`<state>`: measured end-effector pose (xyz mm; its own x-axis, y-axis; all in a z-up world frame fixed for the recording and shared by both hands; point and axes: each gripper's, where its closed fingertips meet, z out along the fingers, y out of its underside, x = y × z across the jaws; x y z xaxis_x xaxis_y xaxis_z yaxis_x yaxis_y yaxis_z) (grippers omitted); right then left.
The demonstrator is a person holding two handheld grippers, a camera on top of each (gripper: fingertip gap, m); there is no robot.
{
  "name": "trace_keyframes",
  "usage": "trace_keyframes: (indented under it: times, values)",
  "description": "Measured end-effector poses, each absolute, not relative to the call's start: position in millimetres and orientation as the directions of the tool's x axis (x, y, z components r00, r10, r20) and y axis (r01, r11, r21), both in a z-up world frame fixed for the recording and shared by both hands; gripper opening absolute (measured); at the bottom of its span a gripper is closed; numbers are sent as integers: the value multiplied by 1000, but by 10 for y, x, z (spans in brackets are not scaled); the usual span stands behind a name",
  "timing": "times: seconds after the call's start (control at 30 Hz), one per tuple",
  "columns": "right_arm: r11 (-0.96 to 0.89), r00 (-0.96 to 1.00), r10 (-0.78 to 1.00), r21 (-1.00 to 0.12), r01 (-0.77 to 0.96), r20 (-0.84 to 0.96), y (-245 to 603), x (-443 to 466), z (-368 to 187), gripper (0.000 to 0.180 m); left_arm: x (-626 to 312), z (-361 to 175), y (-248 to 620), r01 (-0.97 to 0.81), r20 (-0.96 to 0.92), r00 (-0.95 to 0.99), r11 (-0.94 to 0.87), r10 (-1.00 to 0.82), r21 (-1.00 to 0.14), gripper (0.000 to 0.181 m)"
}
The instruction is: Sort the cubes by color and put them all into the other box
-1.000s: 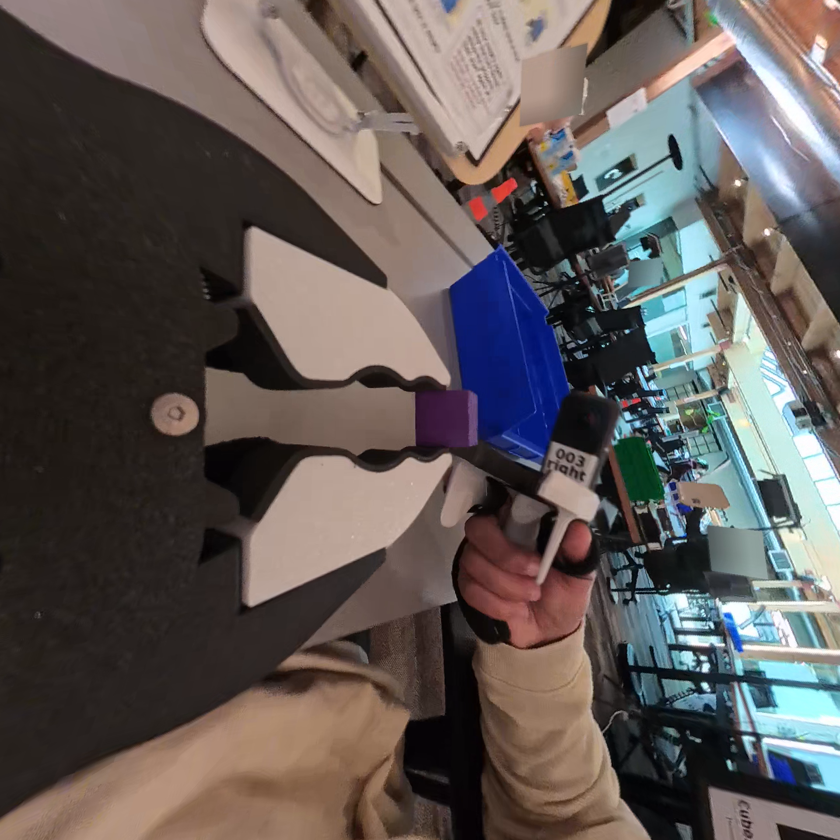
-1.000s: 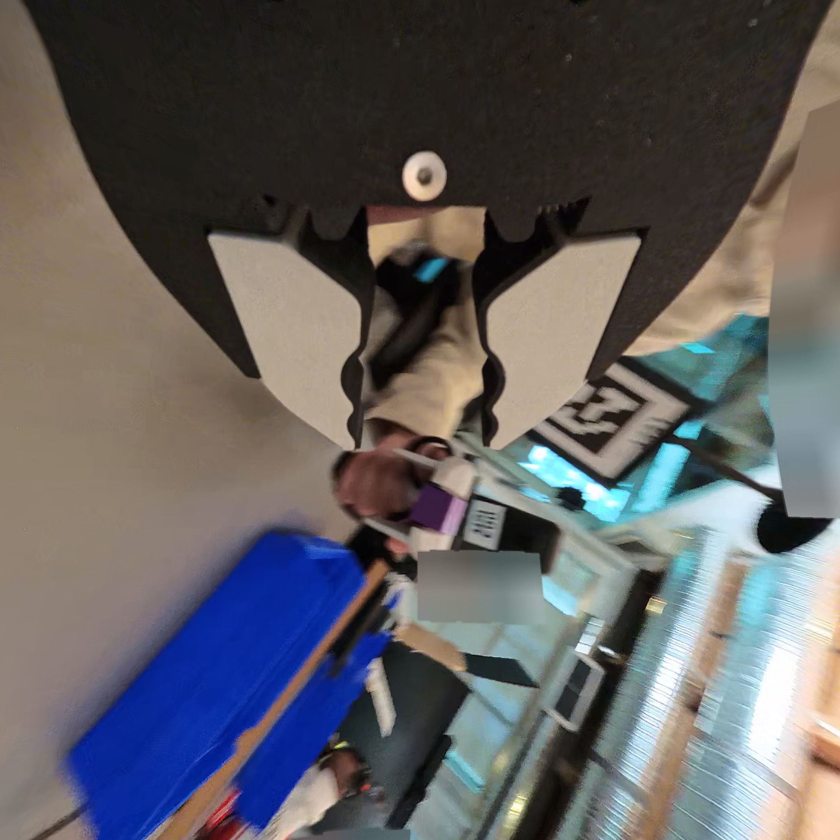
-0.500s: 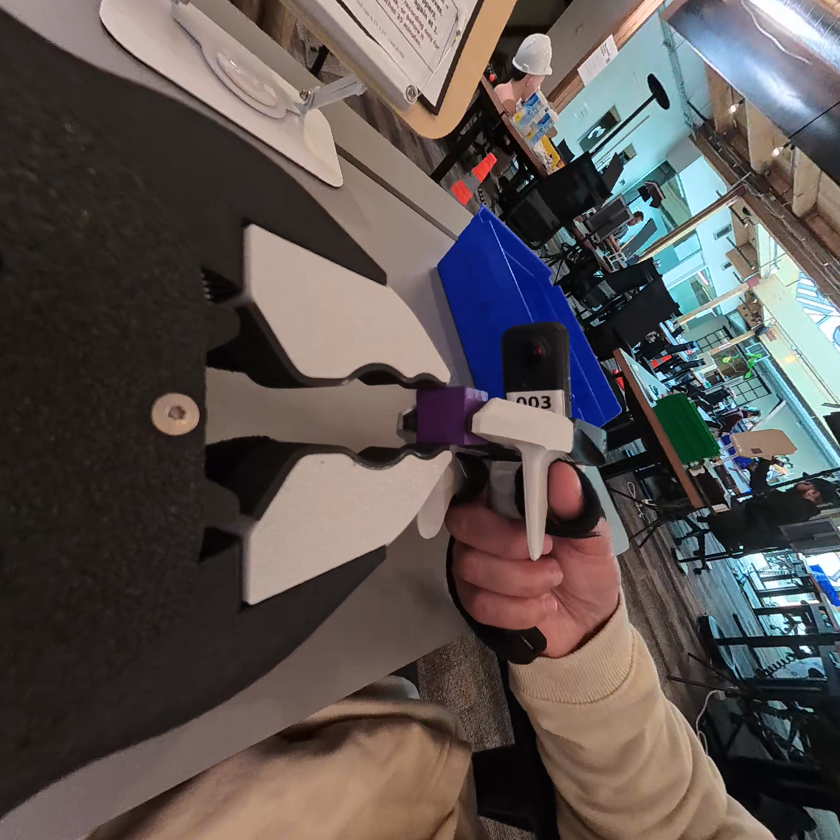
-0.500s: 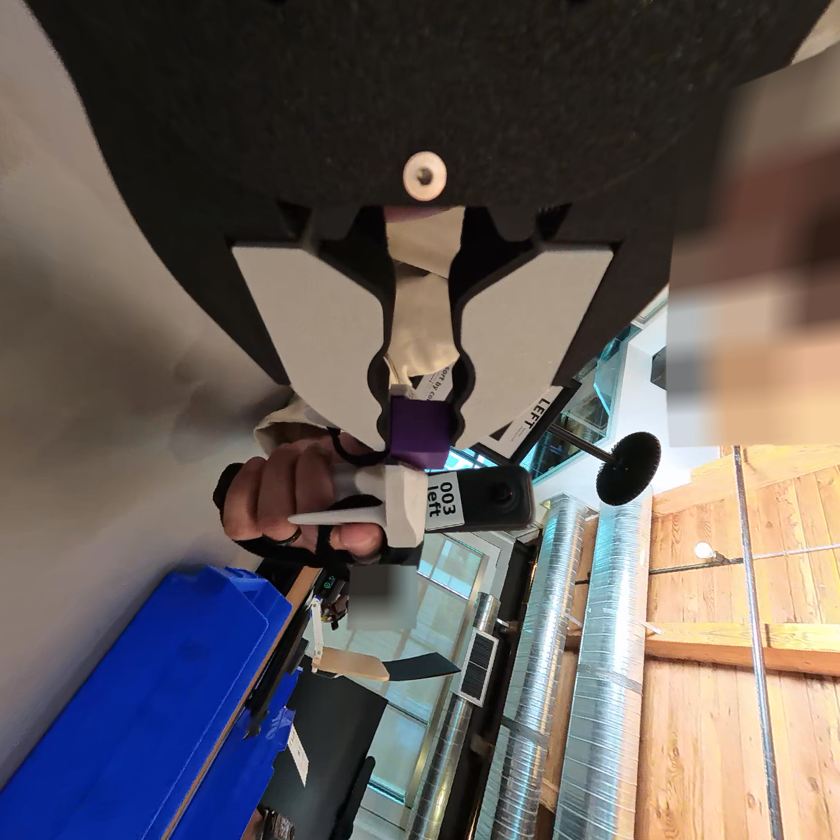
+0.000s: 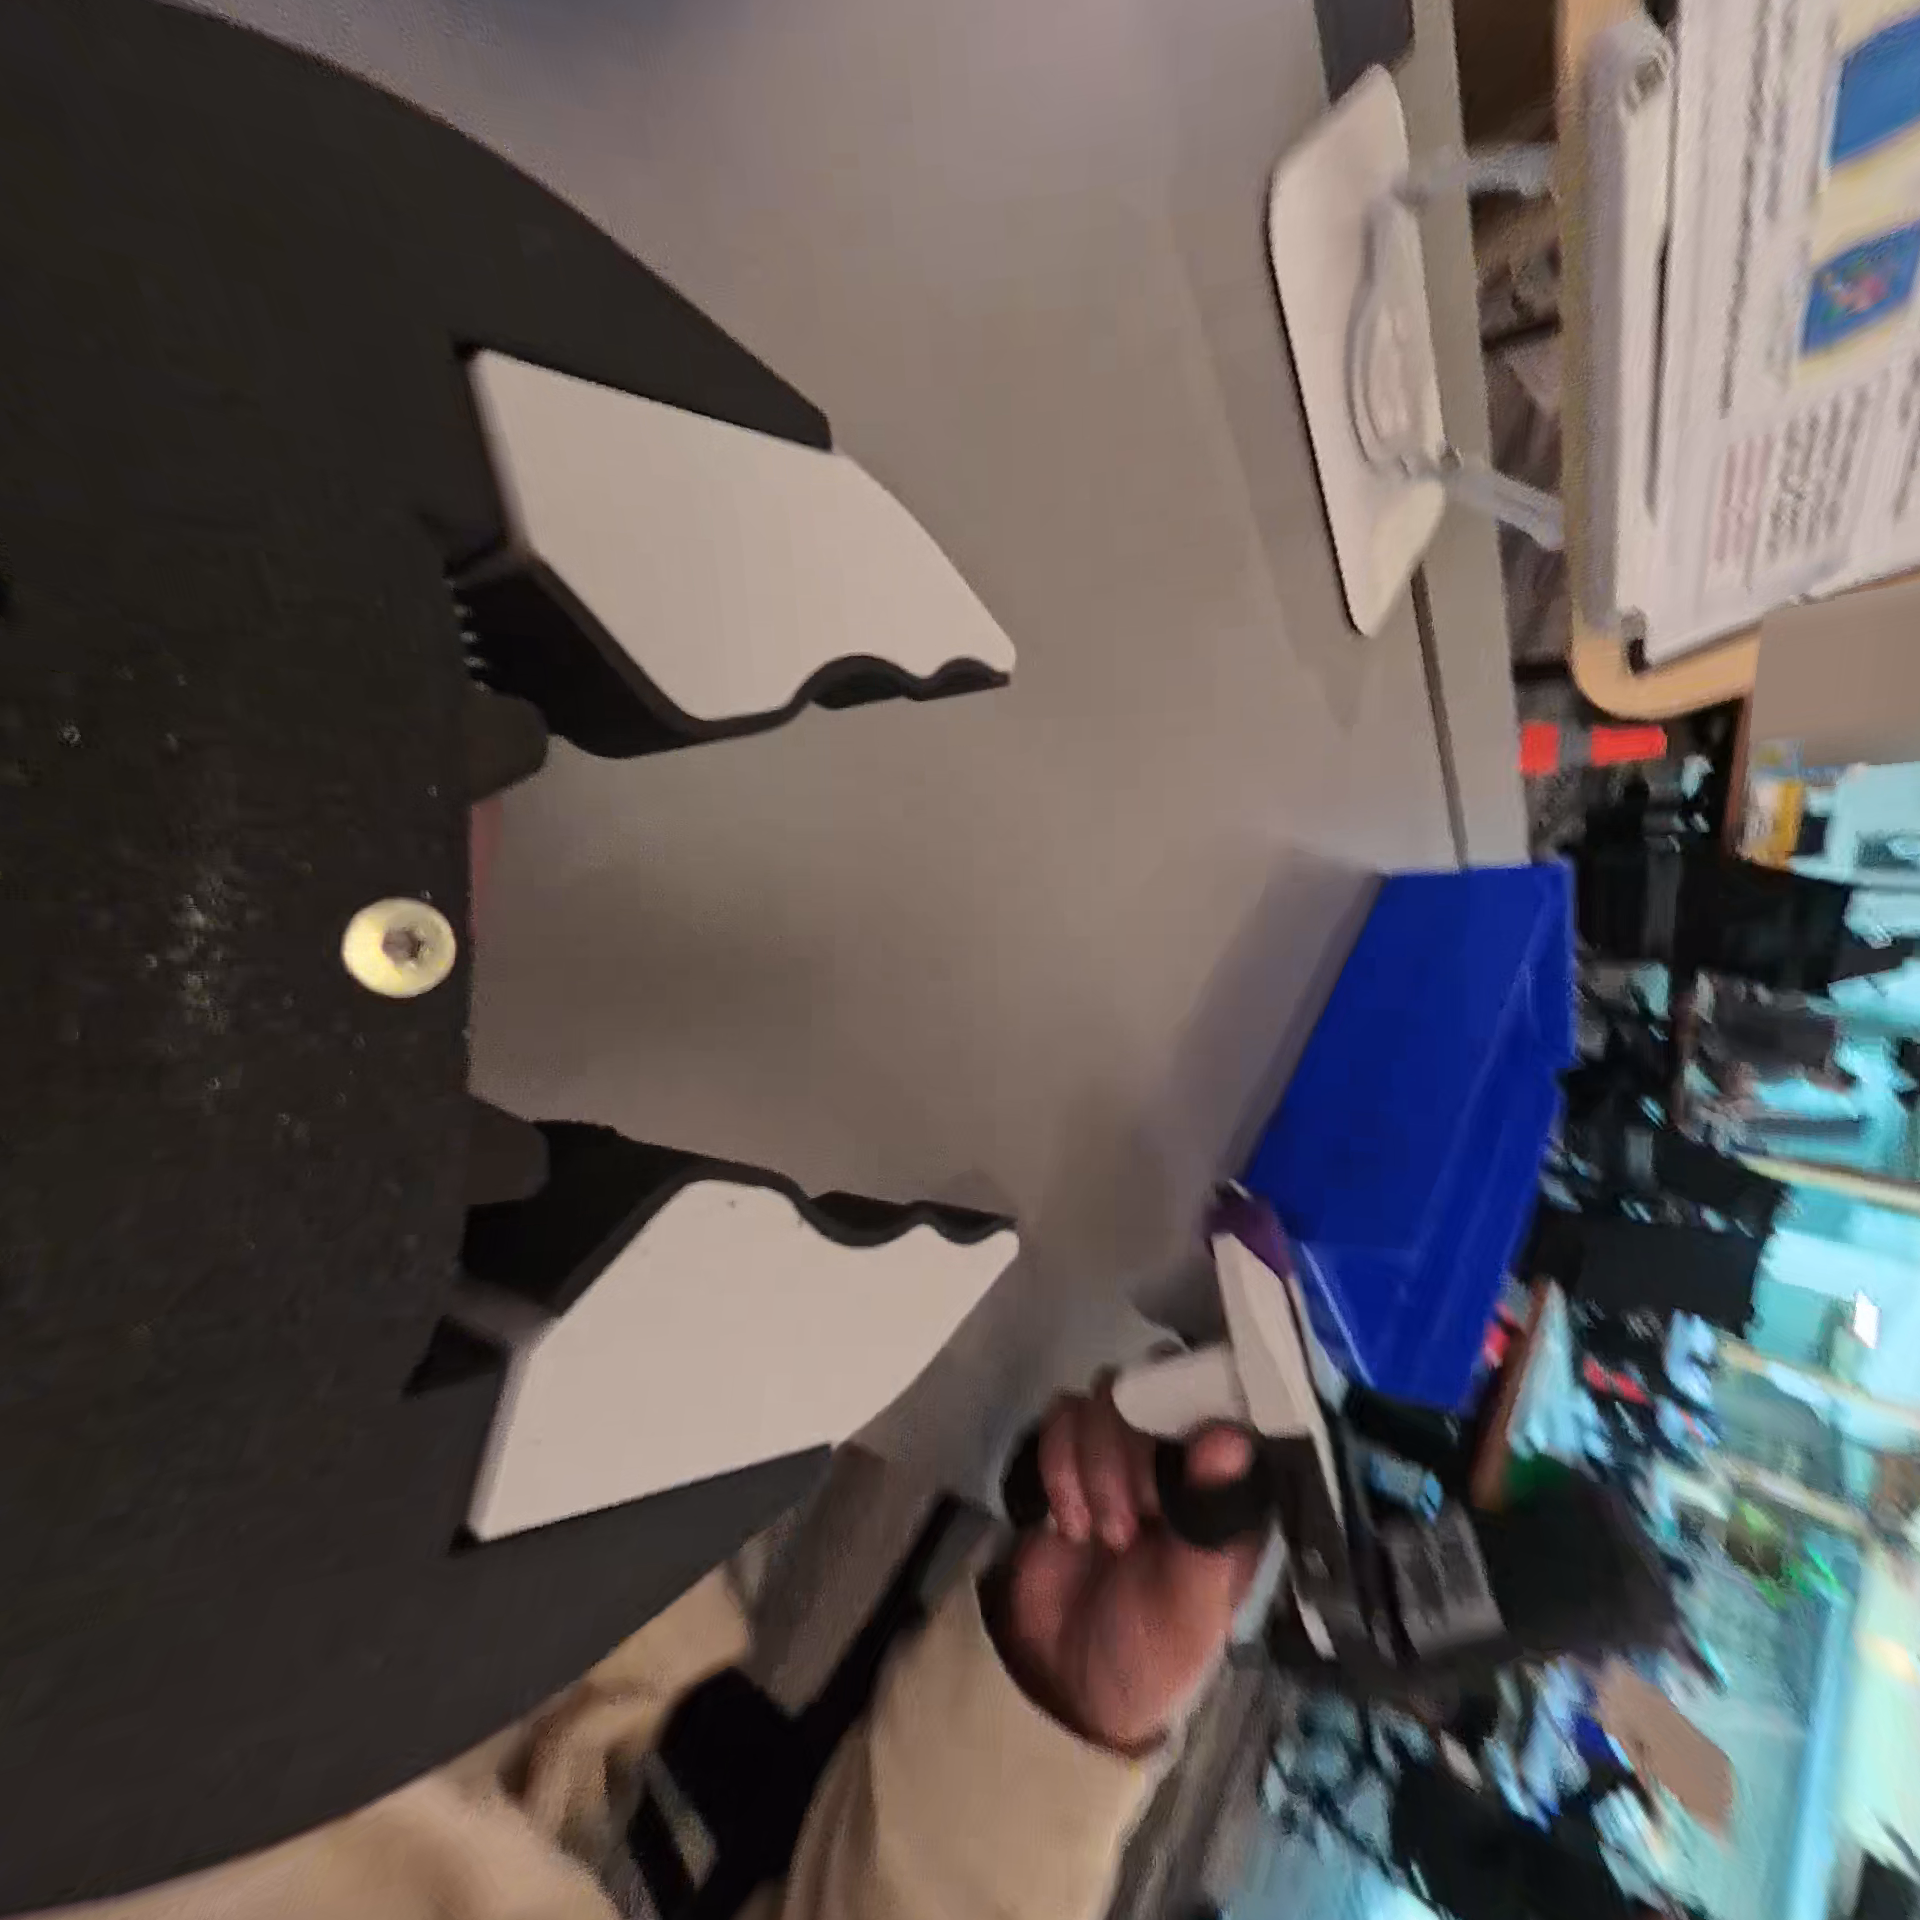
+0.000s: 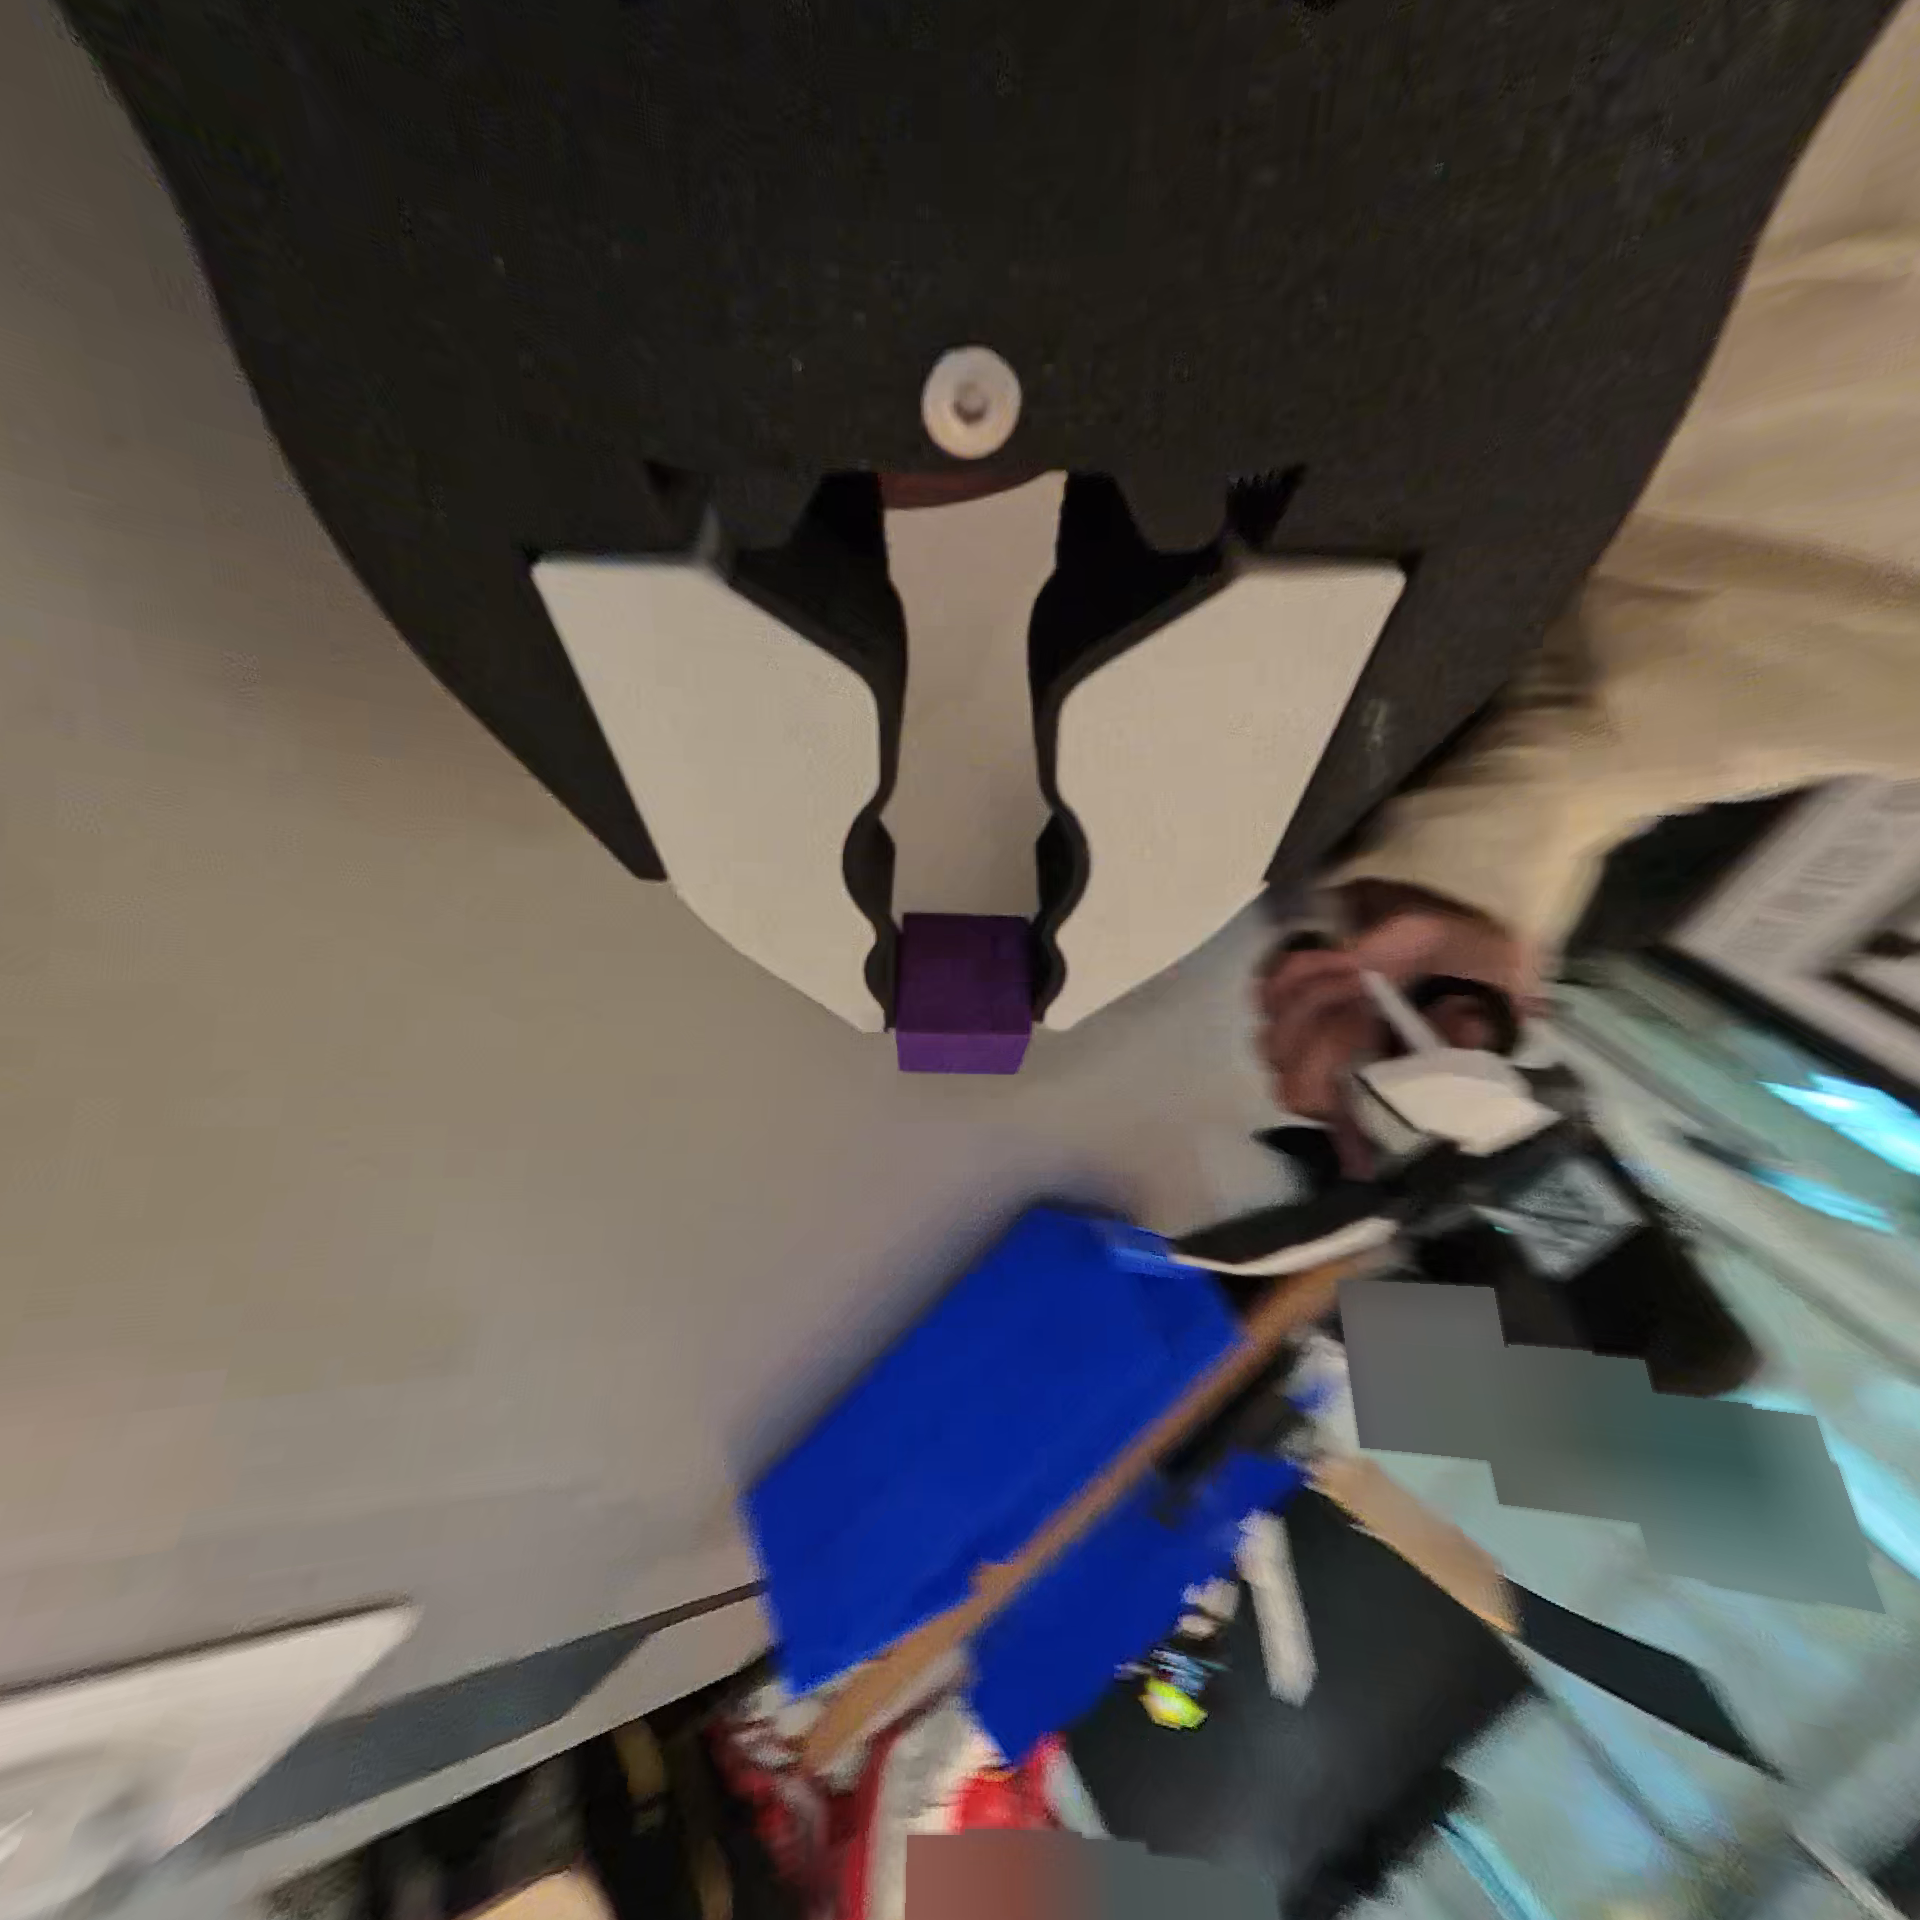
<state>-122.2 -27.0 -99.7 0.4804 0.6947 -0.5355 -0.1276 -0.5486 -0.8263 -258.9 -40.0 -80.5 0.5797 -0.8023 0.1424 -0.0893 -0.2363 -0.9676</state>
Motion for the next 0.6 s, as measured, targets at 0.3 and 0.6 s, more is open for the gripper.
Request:
trace_keyframes:
  times: [0.3, 0.6]
  values:
    - [-368, 688, 685, -929, 43, -240, -153, -969, -945, 23, -2703, -1004, -443, -192, 42, 658, -221, -752, -956, 82]
    - [-655, 922, 379, -679, 331, 84, 565, 1361, -727, 23, -2650, -1062, -504, -222, 49, 623, -237, -781, -946, 81]
